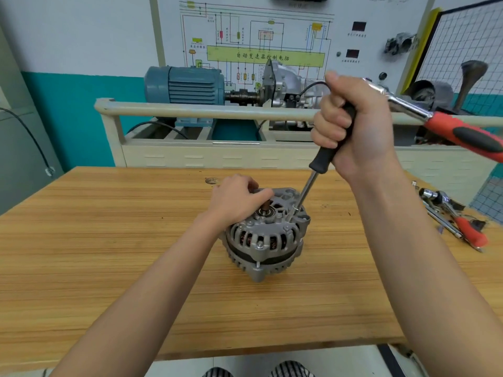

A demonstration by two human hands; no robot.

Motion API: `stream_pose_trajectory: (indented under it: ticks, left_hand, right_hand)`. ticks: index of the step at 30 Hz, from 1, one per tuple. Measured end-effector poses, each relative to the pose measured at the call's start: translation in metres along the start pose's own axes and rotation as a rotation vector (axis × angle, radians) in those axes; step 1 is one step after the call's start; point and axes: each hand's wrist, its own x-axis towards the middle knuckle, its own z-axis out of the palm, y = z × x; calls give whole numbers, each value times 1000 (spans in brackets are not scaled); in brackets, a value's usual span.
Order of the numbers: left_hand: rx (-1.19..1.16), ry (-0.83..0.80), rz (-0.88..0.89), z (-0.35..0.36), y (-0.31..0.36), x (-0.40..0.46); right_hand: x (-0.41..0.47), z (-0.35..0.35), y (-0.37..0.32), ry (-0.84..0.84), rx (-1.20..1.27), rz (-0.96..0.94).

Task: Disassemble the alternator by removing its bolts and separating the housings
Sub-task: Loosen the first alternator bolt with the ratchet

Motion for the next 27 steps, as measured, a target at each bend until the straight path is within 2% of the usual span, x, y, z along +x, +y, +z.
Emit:
stream_pose_trajectory:
  ticks: [6, 9, 10, 12, 14, 16, 18, 23, 25, 27]
  left_hand:
    - [-289, 66, -17, -8, -1, -7]
    - [-421, 147, 98, -19, 26, -20]
    - [-489, 94, 177, -22, 39, -25]
    - [-701, -137, 288, -23, 66, -36]
    - [-935, -348, 280, -18, 83, -45]
    - [-1051, -421, 200, -12, 91, -52]
    - [-1060, -391, 89, -6, 93, -55]
    - [-950, -118, -20, -8, 94, -55]
    - [-957, -63, -52, -9, 93, -55]
    - [-987, -24, -88, -11, 92, -53]
  right_hand:
    - [-9, -5, -7, 91, -89, 29]
    - [-11, -6, -6, 122, -56, 88]
    - [-11, -6, -3, 131, -37, 114]
    - [-12, -4, 2, 160, 18, 169]
    - [-12, -5, 6, 205, 49, 200]
    - [-13, -8, 10, 228, 13, 207]
    - [-15, -11, 13, 213, -35, 217]
    - [-19, -13, 17, 108, -345, 211]
    - [-21, -10, 19, 57, -353, 218]
    - [-22, -5, 22, 58, -314, 140]
